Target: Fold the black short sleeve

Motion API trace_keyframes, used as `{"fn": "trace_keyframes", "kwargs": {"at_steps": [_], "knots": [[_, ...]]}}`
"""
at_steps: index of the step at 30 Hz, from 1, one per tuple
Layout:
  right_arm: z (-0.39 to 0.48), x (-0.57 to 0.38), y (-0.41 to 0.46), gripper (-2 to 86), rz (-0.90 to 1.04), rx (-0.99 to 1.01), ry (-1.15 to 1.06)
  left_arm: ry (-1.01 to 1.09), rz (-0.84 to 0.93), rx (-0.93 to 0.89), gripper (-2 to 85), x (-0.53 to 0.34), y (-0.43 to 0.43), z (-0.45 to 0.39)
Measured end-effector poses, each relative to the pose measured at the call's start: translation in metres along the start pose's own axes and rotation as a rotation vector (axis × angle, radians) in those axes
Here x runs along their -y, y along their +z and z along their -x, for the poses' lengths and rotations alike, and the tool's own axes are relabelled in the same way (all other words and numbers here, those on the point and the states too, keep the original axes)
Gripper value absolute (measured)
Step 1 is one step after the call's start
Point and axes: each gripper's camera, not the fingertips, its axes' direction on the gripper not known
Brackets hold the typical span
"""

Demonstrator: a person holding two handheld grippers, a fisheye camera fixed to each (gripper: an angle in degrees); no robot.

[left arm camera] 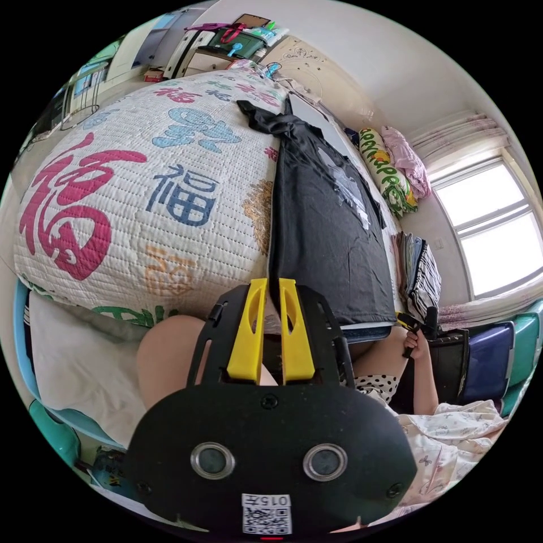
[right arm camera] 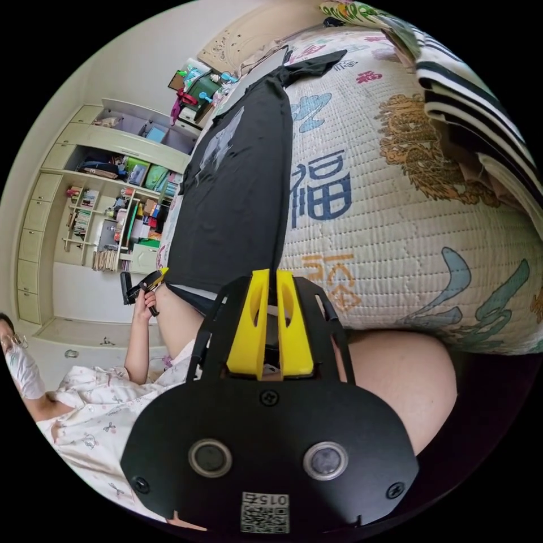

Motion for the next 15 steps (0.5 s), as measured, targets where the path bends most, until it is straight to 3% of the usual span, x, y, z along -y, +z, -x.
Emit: {"fn": "trace_keyframes", "kwargs": {"at_steps": [7, 15], "knots": [[-0.006, -0.006, 0.02, 70.8, -0.009, -0.018, -0.004, 0.03, 0.051, 0.025, 6.4, 0.02, -0.015, -0.011], [-0.019, -0.02, 0.053, 76.1, -0.035, -0.02, 0.016, 0.012, -0.034, -0.027, 1.6, 0.029, -0.071, -0.003]]}}
